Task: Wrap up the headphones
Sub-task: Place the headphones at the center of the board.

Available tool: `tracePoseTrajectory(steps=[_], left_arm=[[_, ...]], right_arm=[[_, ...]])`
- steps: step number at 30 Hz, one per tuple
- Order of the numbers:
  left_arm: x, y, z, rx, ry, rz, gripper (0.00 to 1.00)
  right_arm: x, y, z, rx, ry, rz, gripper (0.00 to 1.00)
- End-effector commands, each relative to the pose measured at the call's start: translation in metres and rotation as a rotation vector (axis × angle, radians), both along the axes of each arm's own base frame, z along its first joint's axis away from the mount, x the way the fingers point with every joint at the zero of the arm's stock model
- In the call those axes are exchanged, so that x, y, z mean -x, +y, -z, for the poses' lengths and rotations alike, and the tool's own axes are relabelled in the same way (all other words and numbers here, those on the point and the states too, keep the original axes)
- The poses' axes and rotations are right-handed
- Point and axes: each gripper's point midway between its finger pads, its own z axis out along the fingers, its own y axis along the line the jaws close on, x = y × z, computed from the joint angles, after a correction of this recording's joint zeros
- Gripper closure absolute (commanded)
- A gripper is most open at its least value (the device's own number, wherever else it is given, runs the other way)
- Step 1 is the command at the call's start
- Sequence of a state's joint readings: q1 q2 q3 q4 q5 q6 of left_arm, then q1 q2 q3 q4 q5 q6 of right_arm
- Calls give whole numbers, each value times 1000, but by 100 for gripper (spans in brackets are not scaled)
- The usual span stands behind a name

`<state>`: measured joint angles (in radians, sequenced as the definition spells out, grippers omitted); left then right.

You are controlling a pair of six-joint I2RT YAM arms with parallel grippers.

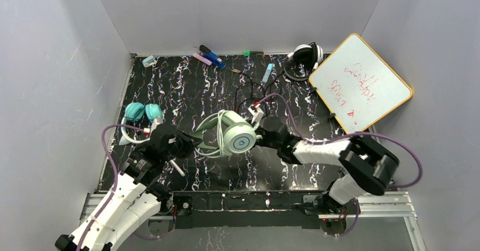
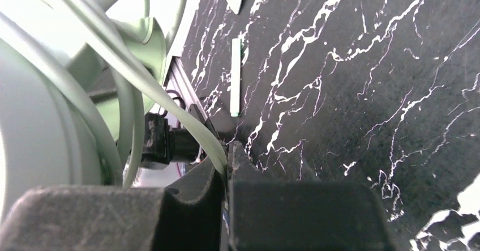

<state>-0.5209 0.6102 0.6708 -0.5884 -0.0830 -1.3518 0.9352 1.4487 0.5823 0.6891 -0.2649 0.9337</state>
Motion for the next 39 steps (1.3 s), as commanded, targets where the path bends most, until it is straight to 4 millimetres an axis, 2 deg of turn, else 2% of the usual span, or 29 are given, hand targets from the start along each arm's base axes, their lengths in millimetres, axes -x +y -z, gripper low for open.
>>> tracePoseTrajectory(steps=[1, 4, 9, 14, 18, 22, 27, 33, 39], left_arm=[[-25, 29, -18, 146, -79, -317, 100], [-20, 44, -6, 126, -70, -387, 100], [-12, 67, 9, 52, -57, -464, 100], [11, 93, 51, -5, 81, -607, 100], [13, 106, 61, -73, 97, -660, 100], [15, 119, 72, -269, 163, -656, 100], [16, 124, 89, -409, 260, -656, 100], [12, 131, 100, -473, 262, -678, 100], [14, 136, 116, -586, 335, -676, 100]], right_arm=[[8, 34, 8, -24, 82, -15, 96], [6, 49, 23, -6, 147, -31, 96], [-2, 70, 33, 9, 202, -50, 93], [-3, 95, 67, 79, 325, -94, 92], [-1, 101, 93, 114, 398, -102, 91], [1, 105, 112, 165, 441, -125, 88], [-3, 99, 137, 234, 491, -90, 84], [-7, 85, 142, 254, 495, -55, 69], [-12, 69, 143, 239, 503, -28, 71]])
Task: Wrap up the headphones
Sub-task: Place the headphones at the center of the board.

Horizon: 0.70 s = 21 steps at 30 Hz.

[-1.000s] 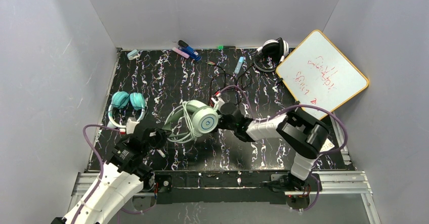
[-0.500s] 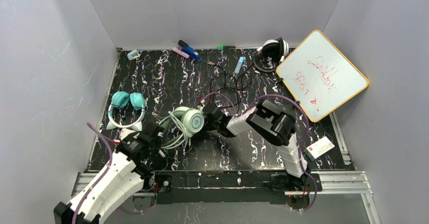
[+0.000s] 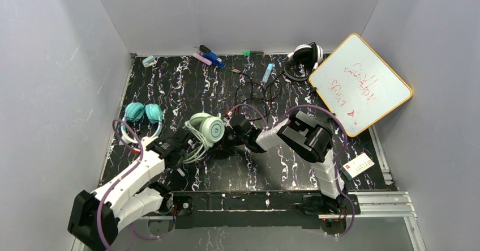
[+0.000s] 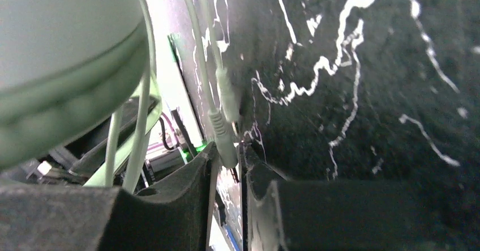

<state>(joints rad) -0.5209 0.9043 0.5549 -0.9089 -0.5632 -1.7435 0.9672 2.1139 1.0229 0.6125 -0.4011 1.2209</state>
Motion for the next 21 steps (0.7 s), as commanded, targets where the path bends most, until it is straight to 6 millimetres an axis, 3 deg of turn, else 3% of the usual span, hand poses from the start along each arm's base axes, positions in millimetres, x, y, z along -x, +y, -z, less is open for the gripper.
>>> tracePoseTrajectory(steps=[1, 4, 9, 10, 14, 21], left_arm=[[-14, 23, -5, -153, -32, -63, 100], [-21, 21, -4, -179, -18, -27, 100], [-25, 25, -10, -225, -11, -29, 100], [-25, 27, -12, -238, -12, -27, 100], [-27, 32, -17, -277, -19, -30, 100], [-29, 28, -2, -264, -6, -32, 100]], right_arm=[[5, -26, 21, 77, 21, 12, 71], [5, -29, 20, 69, 9, 22, 84], [2, -32, 16, 75, -19, 28, 87], [1, -33, 15, 79, -25, 30, 85], [0, -38, 11, 73, -27, 44, 56], [-19, -65, 8, 96, -50, 95, 54]])
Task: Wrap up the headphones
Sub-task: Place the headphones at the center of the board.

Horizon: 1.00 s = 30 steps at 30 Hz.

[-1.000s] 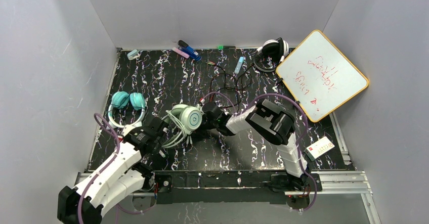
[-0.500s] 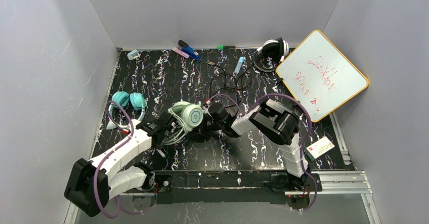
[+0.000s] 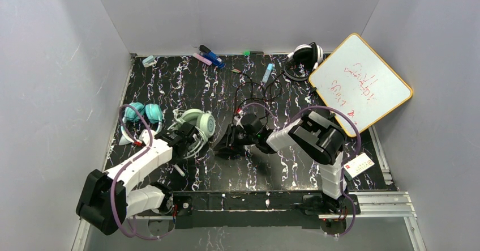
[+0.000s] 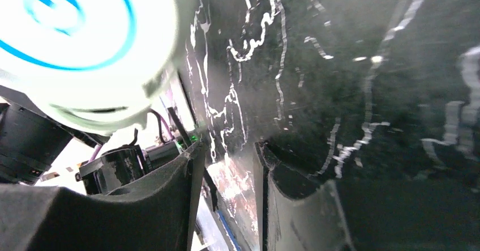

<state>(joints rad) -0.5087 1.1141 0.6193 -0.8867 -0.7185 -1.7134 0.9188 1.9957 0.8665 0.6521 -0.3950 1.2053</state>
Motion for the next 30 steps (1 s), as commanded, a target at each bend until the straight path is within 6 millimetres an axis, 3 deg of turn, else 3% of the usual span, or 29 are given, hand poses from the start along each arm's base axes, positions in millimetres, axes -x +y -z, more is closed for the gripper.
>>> tracePoseTrajectory(steps=[1, 10, 18, 24, 26, 27, 30], left_arm=[[-10, 6, 1, -56, -48, -17, 100], [-34, -4, -5, -91, -15, -9, 100], [-78, -21, -20, -19, -150, -72, 97], [-130, -15, -23, -68, -137, -88, 78], [-143, -10, -21, -88, -94, -71, 64], [-147, -9, -22, -101, -67, -51, 51], [-147, -1, -32, -162, -6, 11, 27]], right_arm=[[-22, -33, 14, 105, -45, 56, 55], [-43, -55, -37, 163, -256, 42, 57], [-42, -64, -99, 129, -409, 19, 57], [-40, -87, -139, 138, -528, 56, 55], [-37, -95, -149, 138, -555, 71, 53], [-36, -100, -153, 138, -563, 77, 53], [-32, -111, -164, 146, -584, 100, 52]])
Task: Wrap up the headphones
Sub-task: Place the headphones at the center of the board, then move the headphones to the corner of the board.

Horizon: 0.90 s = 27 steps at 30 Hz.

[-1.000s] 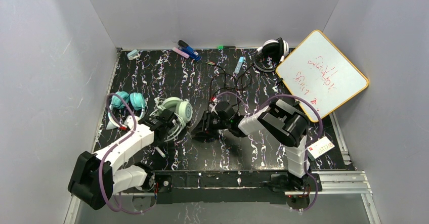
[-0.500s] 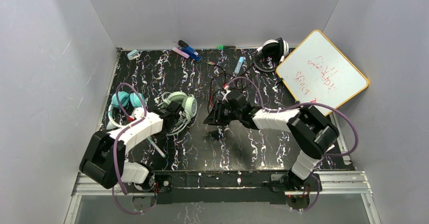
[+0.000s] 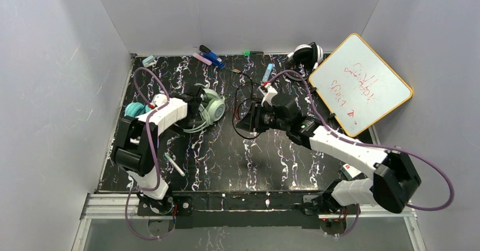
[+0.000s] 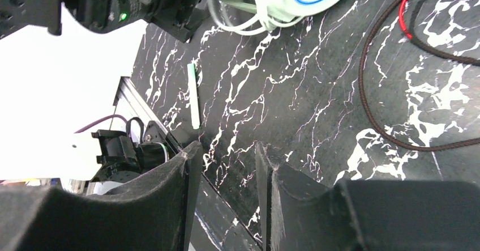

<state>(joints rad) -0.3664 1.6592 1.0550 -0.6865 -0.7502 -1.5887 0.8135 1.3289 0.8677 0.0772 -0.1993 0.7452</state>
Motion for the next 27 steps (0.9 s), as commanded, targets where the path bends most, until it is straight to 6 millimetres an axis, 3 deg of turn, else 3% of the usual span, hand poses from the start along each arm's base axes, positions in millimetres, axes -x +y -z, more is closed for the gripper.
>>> tracePoseTrajectory(steps=[1, 3, 5, 10, 12, 14, 15, 18, 27], left_arm=[[-5, 22, -31, -138, 39, 86, 19], [5, 24, -38, -151, 72, 152, 7], [18, 24, -47, -142, 86, 215, 2], [48, 23, -86, -109, 37, 385, 4], [47, 6, -98, -77, 0, 565, 14], [46, -25, -106, -13, -47, 815, 32], [46, -42, -110, 24, -80, 928, 45], [50, -85, -112, 136, -141, 1179, 98], [30, -134, -70, 235, 23, 1393, 100]], right_arm=[[0, -20, -19, 20, -73, 45, 51], [4, -28, -20, 31, -72, 57, 50], [6, -33, -26, 27, -86, 61, 50], [9, -40, -35, 32, -115, 59, 50], [10, -43, -38, 34, -124, 62, 50], [11, -45, -39, 35, -130, 63, 50], [11, -46, -40, 36, -134, 64, 50], [12, -50, -40, 38, -139, 73, 50], [16, -66, -50, 46, -173, 110, 50]])
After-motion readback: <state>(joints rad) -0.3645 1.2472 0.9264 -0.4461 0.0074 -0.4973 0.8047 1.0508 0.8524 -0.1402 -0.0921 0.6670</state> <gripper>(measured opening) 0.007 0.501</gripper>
